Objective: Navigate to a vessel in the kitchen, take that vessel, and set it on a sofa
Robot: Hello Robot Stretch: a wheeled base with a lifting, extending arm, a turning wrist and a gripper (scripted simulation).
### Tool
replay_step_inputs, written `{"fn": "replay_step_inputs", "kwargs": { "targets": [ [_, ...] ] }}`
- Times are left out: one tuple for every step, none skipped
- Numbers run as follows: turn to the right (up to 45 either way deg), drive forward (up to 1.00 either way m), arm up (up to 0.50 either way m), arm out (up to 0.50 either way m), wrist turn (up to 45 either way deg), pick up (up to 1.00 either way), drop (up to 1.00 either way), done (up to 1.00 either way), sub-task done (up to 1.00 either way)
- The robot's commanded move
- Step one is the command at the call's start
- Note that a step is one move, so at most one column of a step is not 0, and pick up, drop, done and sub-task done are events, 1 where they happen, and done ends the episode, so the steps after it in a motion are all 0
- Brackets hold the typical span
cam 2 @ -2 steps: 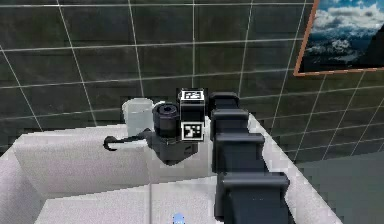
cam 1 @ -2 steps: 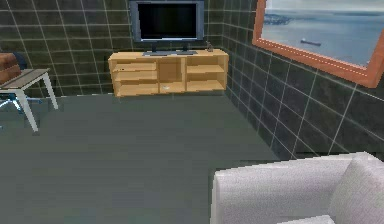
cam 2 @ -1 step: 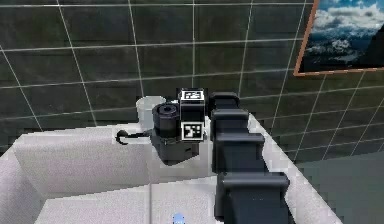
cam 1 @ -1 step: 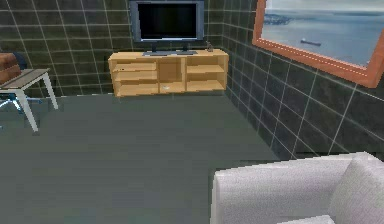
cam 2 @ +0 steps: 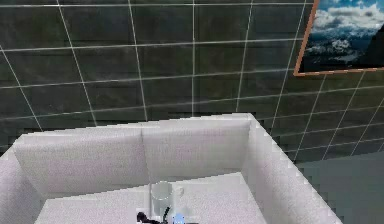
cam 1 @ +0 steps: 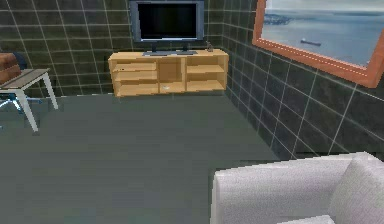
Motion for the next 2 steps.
{"fn": "replay_step_inputs", "kwargs": {
  "targets": [
    [0.0, 0.0, -0.32, 0.0, 0.0, 0.0, 0.0, 0.0, 0.0],
    [0.0, 0.0, 0.0, 0.0, 0.0, 0.0, 1.0, 0.0, 0.0]
  ]
}}
